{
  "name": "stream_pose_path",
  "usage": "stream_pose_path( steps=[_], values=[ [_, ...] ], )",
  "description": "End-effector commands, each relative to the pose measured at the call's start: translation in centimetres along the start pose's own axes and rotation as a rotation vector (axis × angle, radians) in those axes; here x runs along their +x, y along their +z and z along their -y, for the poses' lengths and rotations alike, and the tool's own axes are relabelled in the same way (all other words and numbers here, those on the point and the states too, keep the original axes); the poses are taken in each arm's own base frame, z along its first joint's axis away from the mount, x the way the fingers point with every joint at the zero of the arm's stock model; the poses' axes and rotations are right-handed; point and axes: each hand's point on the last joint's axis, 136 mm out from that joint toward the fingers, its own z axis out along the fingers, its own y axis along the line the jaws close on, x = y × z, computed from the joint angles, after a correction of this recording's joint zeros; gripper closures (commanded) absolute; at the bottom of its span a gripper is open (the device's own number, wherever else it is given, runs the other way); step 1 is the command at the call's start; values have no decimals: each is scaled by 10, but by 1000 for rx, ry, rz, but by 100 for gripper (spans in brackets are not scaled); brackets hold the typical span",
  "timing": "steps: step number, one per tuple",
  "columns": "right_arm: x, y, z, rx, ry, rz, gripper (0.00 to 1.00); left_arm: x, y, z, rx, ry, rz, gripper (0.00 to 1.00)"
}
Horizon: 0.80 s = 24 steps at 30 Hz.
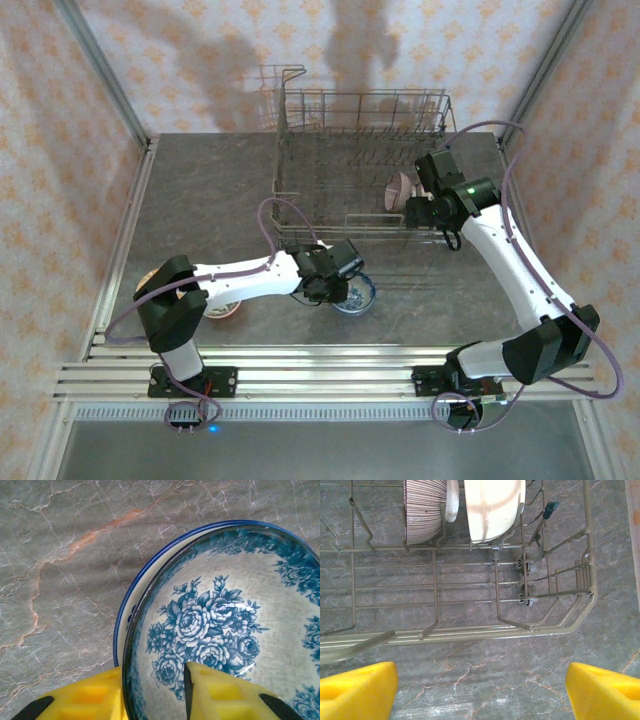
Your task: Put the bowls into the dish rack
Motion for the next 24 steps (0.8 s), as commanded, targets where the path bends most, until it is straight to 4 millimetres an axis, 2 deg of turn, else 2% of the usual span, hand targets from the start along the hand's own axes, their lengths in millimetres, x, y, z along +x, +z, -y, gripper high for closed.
stream_pose_path(
  steps=[1,11,24],
  values=[
    [0,-4,7,19,13,24,14,1,-1,5,-6,20,-8,74],
    [1,0,6,14,8,24,14,-5,-9,10,19,32,17,87],
    [0,0,-1,-39,12,15,13,-21,-28,14,36,33,98,96]
  ],
)
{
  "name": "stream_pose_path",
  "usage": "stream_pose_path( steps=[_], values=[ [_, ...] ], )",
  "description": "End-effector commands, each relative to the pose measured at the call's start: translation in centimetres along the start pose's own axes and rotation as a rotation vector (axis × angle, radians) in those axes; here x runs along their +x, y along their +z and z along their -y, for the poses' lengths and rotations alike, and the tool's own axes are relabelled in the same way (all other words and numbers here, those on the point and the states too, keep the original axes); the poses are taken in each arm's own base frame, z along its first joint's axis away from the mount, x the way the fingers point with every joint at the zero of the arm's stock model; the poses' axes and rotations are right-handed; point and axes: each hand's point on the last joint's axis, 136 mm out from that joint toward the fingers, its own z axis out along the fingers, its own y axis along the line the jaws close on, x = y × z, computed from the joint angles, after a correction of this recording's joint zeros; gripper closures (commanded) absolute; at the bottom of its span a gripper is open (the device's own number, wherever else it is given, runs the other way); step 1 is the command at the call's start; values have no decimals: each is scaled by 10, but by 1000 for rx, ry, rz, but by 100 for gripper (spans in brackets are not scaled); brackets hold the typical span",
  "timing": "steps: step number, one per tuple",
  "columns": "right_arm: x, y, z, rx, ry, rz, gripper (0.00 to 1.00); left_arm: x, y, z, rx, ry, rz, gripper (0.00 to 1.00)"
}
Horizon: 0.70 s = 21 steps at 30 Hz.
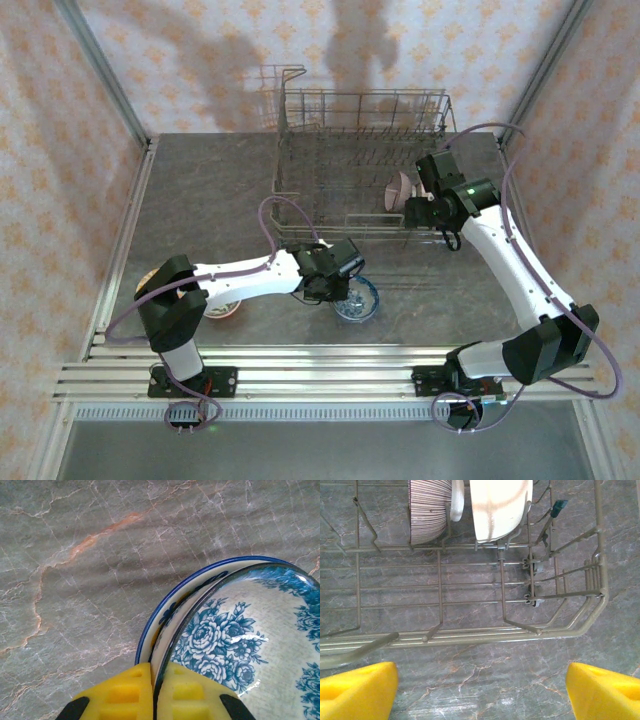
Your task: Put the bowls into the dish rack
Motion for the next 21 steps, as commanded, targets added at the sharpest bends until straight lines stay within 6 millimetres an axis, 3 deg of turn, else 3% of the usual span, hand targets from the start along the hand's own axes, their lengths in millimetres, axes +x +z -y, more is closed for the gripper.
stream_pose_path(
  steps=[1,12,21],
  values=[
    [0,-5,1,-18,4,18,13,-21,-29,13,42,13,104,97],
    [4,-2,-18,-125,-8,-11,14,-40,-63,22,117,43,217,100],
    [6,-17,-37,-248,-47,-24,19,-65,-125,26,166,55,359,100]
  ],
)
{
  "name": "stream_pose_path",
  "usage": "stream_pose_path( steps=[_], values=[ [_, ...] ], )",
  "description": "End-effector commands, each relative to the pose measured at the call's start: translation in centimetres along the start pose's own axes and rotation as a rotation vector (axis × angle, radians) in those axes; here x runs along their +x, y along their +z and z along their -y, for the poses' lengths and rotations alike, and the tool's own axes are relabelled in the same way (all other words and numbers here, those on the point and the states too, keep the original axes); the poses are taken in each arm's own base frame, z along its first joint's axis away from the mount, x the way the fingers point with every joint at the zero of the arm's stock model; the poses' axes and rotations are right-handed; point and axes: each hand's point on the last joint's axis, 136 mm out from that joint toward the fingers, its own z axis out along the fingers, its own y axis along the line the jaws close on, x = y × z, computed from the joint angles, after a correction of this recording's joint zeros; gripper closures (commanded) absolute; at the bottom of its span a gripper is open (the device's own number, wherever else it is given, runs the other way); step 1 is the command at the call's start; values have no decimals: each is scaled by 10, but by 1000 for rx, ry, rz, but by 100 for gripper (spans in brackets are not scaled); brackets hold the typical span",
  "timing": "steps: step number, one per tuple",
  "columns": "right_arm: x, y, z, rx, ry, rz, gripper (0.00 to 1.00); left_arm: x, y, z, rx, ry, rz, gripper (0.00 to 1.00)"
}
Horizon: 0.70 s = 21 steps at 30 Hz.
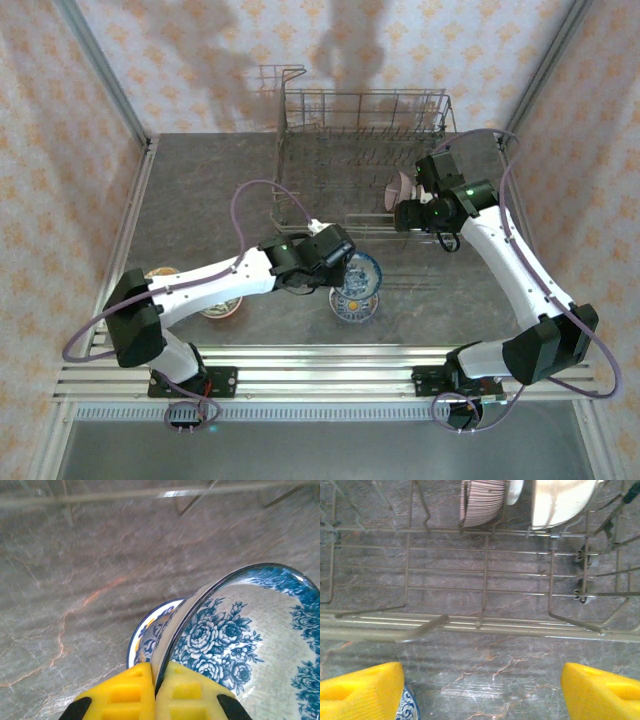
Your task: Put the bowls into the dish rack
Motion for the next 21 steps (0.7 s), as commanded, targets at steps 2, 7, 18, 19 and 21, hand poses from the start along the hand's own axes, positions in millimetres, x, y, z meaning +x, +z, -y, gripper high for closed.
stream_pose_path(
  steps=[2,7,18,19,21],
  values=[
    [-5,-23,-15,-105,-31,37,20,-44,-50,16,49,22,166,100],
    [-12,-42,-23,-144,-51,60,21,-69,-66,21,34,67,196,100],
    [-17,-75,-49,-316,-58,114,25,-98,-68,21,19,76,195,100],
    [-18,-77,-51,-326,-58,122,26,-99,-68,21,17,73,194,100],
    [-17,-79,-55,-358,-63,130,27,-101,-67,22,18,74,191,100]
  ],
)
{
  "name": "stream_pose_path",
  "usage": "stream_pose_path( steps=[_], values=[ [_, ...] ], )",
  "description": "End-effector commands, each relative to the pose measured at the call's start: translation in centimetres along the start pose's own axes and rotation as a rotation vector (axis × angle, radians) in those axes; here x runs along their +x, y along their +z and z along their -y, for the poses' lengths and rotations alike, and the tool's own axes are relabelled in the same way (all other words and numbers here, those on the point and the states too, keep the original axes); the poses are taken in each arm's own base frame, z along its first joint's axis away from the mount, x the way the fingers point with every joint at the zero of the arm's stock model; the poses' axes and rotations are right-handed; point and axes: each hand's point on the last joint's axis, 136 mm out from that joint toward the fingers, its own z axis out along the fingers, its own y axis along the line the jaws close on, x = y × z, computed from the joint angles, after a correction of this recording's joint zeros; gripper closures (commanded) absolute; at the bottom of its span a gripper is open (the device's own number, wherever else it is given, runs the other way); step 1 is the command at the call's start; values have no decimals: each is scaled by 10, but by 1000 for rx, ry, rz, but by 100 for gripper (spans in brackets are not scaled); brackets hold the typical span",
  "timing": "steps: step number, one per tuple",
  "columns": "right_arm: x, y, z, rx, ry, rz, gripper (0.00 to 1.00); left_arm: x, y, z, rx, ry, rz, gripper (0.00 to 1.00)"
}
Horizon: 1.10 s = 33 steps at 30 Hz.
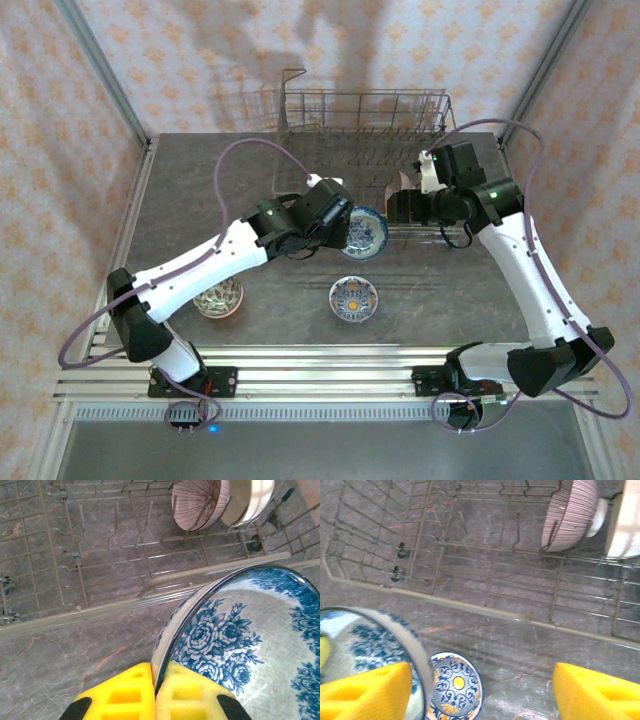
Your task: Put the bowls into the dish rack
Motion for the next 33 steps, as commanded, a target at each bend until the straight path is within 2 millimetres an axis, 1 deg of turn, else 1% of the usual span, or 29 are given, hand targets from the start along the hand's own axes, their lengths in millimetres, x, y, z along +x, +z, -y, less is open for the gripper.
stream_pose_path(
  steps=[1,3,6,10,12,19,24,27,30,33],
  values=[
    [-3,-14,-19,-98,-25,36,29,-19,-12,5,15,4,45,100],
    [1,-11,-26,-144,-32,16,31,-21,-12,7,23,2,51,100],
    [12,1,-30,-182,-33,-43,33,-27,-14,11,36,-2,63,100],
    [20,16,-24,-160,-22,-95,41,-31,-14,13,44,-3,68,100],
    [22,19,-22,-154,-19,-100,45,-32,-15,14,48,-4,72,100],
    [22,22,-27,-187,-6,-97,58,-33,-14,15,52,-12,78,100],
    [27,29,-29,-215,8,-125,62,-37,-14,18,63,-14,94,100],
    [28,31,-31,-227,9,-131,62,-39,-15,20,67,-13,97,100],
    [26,30,-32,-232,9,-123,65,-41,-14,21,66,-12,98,100],
    [26,31,-33,-237,13,-127,74,-41,-12,22,65,-13,98,100]
  ],
)
